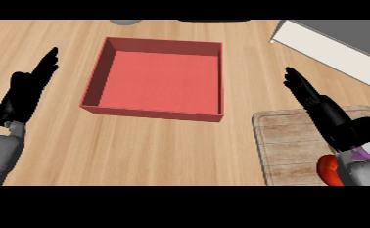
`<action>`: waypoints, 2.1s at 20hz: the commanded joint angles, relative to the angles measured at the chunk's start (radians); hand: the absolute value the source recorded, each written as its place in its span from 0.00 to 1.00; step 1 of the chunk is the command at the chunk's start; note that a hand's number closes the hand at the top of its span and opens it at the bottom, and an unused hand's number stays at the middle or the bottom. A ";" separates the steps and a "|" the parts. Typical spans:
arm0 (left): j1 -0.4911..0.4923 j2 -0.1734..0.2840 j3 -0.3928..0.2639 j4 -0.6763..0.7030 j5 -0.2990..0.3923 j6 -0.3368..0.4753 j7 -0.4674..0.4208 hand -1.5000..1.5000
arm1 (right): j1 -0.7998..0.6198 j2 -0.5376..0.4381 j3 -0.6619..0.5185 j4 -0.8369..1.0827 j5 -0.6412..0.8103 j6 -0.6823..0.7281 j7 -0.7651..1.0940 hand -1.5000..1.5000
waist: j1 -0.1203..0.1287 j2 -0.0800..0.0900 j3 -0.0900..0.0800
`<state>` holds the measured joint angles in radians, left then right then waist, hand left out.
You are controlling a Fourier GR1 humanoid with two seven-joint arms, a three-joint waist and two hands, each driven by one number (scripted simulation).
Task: Pick the can from the cutting board and place it in the cardboard box
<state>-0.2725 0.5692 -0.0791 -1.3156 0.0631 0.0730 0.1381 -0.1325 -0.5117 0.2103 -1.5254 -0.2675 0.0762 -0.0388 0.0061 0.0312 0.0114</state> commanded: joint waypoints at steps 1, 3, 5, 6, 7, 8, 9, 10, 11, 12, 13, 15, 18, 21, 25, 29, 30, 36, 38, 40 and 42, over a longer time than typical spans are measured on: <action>0.066 -0.030 -0.003 -0.048 -0.030 0.023 0.015 0.50 | 0.002 0.018 -0.042 0.044 -0.041 0.087 -0.075 0.00 | -0.001 -0.032 -0.011; 0.087 -0.066 0.004 -0.067 -0.022 0.080 -0.028 0.50 | -0.081 -0.055 -0.156 0.035 -0.192 0.211 -0.121 0.00 | 0.011 -0.033 -0.010; 0.105 -0.091 -0.008 -0.101 -0.030 0.108 -0.026 0.50 | -0.105 -0.056 -0.220 -0.039 -0.299 0.269 -0.168 0.00 | 0.004 -0.041 -0.009; 0.148 -0.123 -0.014 -0.096 -0.036 0.132 -0.083 0.50 | -0.136 -0.063 -0.262 -0.043 -0.349 0.298 -0.195 0.00 | 0.011 -0.041 -0.010; 0.118 -0.106 -0.012 -0.066 -0.010 0.091 -0.036 0.50 | -0.112 -0.330 -0.214 0.000 0.130 0.109 -0.110 0.00 | -0.021 -0.049 -0.035; 0.134 -0.133 -0.025 -0.102 -0.008 0.108 -0.023 0.50 | -0.090 -0.278 -0.260 0.037 0.125 0.053 -0.183 1.00 | -0.006 -0.039 -0.012; 0.177 -0.180 -0.042 -0.114 -0.027 0.146 -0.071 0.50 | -0.021 -0.112 -0.287 0.121 0.005 -0.004 -0.214 1.00 | -0.001 -0.031 -0.010; 0.224 -0.169 -0.043 -0.154 -0.025 0.136 -0.081 0.50 | -0.033 -0.085 -0.321 0.154 -0.080 0.033 -0.217 0.00 | 0.009 -0.032 -0.010; 0.235 -0.181 -0.049 -0.137 -0.031 0.142 -0.083 0.50 | -0.016 -0.071 -0.353 0.173 -0.122 0.058 -0.265 0.00 | 0.002 -0.032 -0.010; 0.229 -0.159 -0.027 -0.147 -0.008 0.114 -0.084 0.50 | -0.068 -0.053 -0.369 0.278 -0.149 0.106 -0.318 0.00 | 0.018 -0.027 -0.009; 0.191 -0.208 -0.057 -0.131 -0.061 0.168 -0.070 0.50 | -0.065 -0.054 -0.372 0.250 -0.162 0.134 -0.316 0.00 | -0.001 -0.029 -0.010; 0.215 -0.220 -0.067 -0.199 -0.073 0.179 -0.007 0.50 | -0.030 -0.112 -0.407 0.330 -0.133 0.256 -0.436 0.00 | -0.001 -0.031 -0.010; 0.270 -0.182 -0.039 -0.210 -0.039 0.128 -0.066 0.50 | -0.048 -0.224 -0.344 0.350 0.032 0.290 -0.483 0.00 | 0.010 -0.030 -0.010; 0.196 -0.184 -0.028 -0.176 -0.037 0.132 -0.028 0.50 | -0.024 -0.387 -0.334 0.315 0.153 0.313 -0.513 0.00 | -0.008 -0.029 -0.011; 0.249 -0.202 -0.051 -0.168 -0.073 0.153 -0.083 0.50 | -0.027 -0.538 -0.268 0.302 0.282 0.393 -0.503 0.00 | 0.003 -0.028 -0.012; 0.258 -0.206 -0.046 -0.182 -0.072 0.155 -0.082 0.50 | -0.011 -0.653 -0.194 0.256 0.400 0.467 -0.485 0.00 | 0.003 -0.030 -0.012; 0.244 -0.203 -0.057 -0.220 -0.069 0.144 -0.047 0.50 | -0.048 -0.647 -0.160 0.231 0.425 0.468 -0.428 0.00 | 0.016 -0.030 -0.012; 0.310 -0.190 -0.029 -0.233 -0.062 0.113 -0.075 0.50 | 0.011 -0.593 -0.099 0.054 0.484 0.512 -0.309 0.00 | -0.004 -0.034 -0.013; 0.302 -0.241 -0.042 -0.200 -0.102 0.146 -0.085 0.50 | 0.011 -0.585 -0.139 0.075 0.508 0.537 -0.298 0.00 | -0.007 -0.032 -0.012; 0.287 -0.201 -0.041 -0.321 -0.099 0.122 0.040 0.50 | 0.035 -0.551 -0.126 0.042 0.543 0.513 -0.251 0.00 | -0.005 -0.034 -0.011; 0.309 -0.233 -0.032 -0.284 -0.112 0.141 -0.008 0.50 | 0.089 -0.463 -0.105 0.044 0.610 0.429 -0.241 0.00 | -0.007 -0.033 -0.011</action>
<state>0.0248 0.3438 -0.1188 -1.5655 -0.0371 0.2126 0.1011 -0.0862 -1.0576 0.0807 -1.4445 0.2704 0.5590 -0.3449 0.0002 -0.0018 -0.0006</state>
